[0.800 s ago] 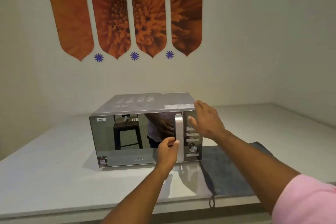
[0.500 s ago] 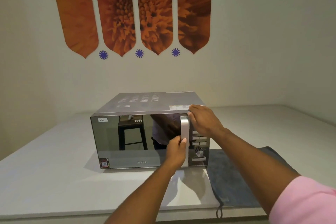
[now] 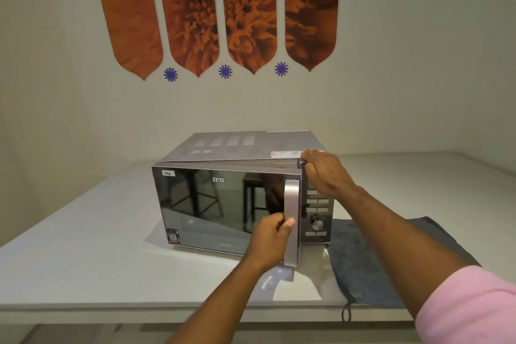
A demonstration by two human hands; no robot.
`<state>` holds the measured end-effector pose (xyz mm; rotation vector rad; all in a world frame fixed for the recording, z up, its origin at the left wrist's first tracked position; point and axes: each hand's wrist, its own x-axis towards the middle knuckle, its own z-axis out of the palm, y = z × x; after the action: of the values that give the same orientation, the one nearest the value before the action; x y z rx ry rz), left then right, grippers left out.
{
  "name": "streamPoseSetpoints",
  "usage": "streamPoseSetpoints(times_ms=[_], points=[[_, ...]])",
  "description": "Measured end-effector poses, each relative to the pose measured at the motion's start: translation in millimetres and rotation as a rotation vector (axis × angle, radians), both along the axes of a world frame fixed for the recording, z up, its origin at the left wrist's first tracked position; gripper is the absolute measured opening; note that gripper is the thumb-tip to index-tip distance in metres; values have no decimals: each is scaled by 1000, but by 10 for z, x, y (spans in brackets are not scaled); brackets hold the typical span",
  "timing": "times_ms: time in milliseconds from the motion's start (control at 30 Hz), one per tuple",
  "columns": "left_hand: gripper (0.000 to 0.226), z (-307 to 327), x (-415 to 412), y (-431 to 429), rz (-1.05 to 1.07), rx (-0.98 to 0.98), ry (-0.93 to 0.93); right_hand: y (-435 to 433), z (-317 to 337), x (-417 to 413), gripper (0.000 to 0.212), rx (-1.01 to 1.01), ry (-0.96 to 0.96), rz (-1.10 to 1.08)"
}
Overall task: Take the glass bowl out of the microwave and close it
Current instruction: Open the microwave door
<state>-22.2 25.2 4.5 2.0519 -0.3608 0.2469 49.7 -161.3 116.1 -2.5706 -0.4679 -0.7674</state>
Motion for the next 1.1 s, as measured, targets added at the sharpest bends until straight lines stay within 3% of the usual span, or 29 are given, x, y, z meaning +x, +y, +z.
streamPoseSetpoints(times_ms=[67,133,267,367,467,533,767,1100], points=[[37,77,-182,250,44,17,-146,13,10,-4,45,-9,9,-12],[42,234,-306,499,166,-89,-343,14,16,-10,48,-18,23,-29],[32,819,-370,870,456,-55,-631,55,4,-42,48,-41,32,-70],[29,1222,-313,1018,520,212,-511,89,-12,-62,47,-42,24,-96],[44,1429,-284,1159,535,624,-226,112,-21,-74,46,-50,24,-119],[53,1471,-303,1239,531,749,-108,124,-16,-76,44,-57,20,-137],[72,1590,-459,1417,562,924,-98,179,-66,-58,37,-96,-18,-189],[66,1871,-423,1678,584,1048,128,260,-136,-105,46,-122,-41,-250]])
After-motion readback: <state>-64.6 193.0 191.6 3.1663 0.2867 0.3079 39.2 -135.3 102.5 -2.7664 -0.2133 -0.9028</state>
